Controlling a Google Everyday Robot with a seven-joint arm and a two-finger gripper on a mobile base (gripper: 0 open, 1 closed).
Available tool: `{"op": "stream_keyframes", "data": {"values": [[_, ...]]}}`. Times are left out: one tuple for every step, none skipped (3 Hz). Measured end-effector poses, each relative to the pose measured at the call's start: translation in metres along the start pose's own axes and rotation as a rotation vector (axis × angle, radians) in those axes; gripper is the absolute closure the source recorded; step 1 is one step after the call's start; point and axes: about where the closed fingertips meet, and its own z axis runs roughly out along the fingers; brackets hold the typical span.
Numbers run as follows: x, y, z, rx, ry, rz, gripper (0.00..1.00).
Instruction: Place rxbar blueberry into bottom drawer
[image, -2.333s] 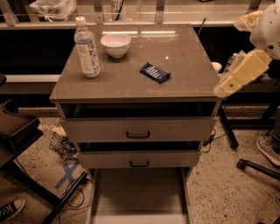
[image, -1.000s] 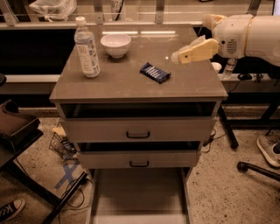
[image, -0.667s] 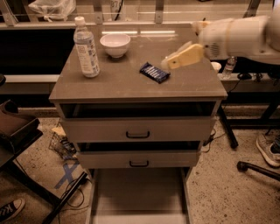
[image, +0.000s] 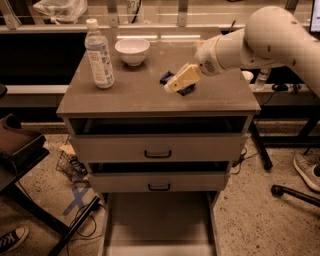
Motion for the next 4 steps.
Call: {"op": "stream_keyframes", "data": {"values": [[0.032,0.004,0.04,-0.046,0.065,0.077,0.0],[0.055,0.013,0.064,-0.083,0.102,0.138,0.0],[0.069,0.02,0.081,-0.117,0.129,0.185,0.18],[0.061,0.018,0.076,-0.117,0.13,0.185,0.49]]}}
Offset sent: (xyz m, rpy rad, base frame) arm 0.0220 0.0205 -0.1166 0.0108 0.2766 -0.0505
